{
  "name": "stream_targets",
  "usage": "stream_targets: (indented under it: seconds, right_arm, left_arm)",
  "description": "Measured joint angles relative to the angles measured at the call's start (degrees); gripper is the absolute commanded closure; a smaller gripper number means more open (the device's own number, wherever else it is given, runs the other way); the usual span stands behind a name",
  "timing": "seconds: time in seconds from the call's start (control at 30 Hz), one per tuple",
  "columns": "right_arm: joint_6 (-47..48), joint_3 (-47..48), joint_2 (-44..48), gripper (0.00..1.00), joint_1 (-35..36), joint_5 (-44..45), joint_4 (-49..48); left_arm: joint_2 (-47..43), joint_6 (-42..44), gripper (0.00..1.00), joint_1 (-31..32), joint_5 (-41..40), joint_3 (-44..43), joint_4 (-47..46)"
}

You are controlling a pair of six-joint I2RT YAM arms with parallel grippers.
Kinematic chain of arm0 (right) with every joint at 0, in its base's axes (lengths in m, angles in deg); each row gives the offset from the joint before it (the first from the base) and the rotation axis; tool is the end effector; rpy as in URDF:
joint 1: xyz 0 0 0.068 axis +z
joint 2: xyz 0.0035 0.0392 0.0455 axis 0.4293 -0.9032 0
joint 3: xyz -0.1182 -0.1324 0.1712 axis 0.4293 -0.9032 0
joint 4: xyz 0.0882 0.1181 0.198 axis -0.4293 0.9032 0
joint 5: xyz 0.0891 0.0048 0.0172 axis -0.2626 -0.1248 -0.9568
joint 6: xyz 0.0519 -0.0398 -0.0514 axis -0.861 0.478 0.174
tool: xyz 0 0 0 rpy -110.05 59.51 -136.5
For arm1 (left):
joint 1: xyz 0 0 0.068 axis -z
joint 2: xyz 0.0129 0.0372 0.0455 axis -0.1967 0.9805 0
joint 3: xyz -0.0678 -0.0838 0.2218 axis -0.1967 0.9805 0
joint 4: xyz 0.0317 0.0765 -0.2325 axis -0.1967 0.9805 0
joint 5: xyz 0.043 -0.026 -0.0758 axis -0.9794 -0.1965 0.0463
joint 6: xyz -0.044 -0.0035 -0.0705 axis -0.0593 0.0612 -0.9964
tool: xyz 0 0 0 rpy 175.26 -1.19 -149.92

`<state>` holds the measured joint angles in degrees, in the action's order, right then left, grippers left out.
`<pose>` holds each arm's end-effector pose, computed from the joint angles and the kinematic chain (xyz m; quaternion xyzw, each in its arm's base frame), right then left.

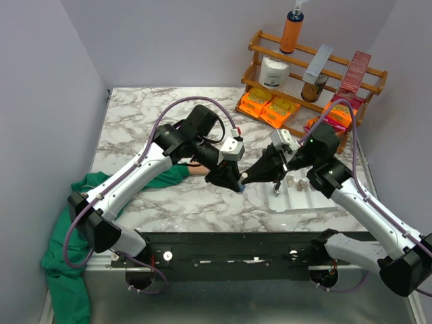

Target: Paint the nails

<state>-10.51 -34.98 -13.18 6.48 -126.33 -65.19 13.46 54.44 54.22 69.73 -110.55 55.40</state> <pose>0.1580 0.1802 0.3526 -0.5785 0.4062 0.5422 0.4542 0.1612 -0.2400 0.3422 0.6415 0.4987 -0.5274 0.2481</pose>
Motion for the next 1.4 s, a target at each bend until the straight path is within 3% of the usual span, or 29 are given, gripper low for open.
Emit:
stream_targets:
  seconds: [0.17,0.33,0.53,0.83,1.03,1.23,1.33,1.37,1.4]
  right_arm:
    - [-0.48,-0.37,1.14,0.99,0.04,3.15,0.24]
    - [-3.45,-4.94,6.47,0.99,0.48,14.43,-1.68]
    - [-6.51,-11.06,12.74,0.99,6.12,37.88,-5.09]
    - [-12.39,-11.15,8.90,0.99,16.55,74.44,-6.75]
    - [-19.02,-10.14,3.74,0.99,21.40,91.93,-6.45]
    - [-23.34,-5.09,-2.40,0.99,24.26,102.86,-2.86]
    - [-25.20,-3.91,-4.02,0.69,24.52,105.13,-1.22]
    - [-25.92,-3.78,-4.31,0.50,24.55,105.68,-0.74]
    - [-26.32,-3.78,-4.31,0.43,24.57,105.88,-0.52]
  left_arm:
    - [0.00,-1.79,1.00,0.00,-0.72,-0.17,-0.96]
    - [-0.02,-7.54,1.00,-0.07,-4.79,-0.20,-4.63]
    - [-0.02,-15.80,1.00,-0.11,-13.64,-0.02,-10.51]
    - [1.40,-25.79,1.00,-0.66,-27.91,0.46,-17.70]
    - [2.78,-29.18,1.00,-0.63,-34.34,2.47,-20.28]
    - [2.84,-30.60,1.00,-0.66,-39.60,4.11,-22.84]
    - [2.89,-30.75,1.00,-0.63,-41.05,5.25,-24.11]
    - [2.91,-30.64,1.00,-0.63,-41.18,5.68,-24.61]
    - [2.91,-30.60,1.00,-0.66,-41.18,6.12,-25.09]
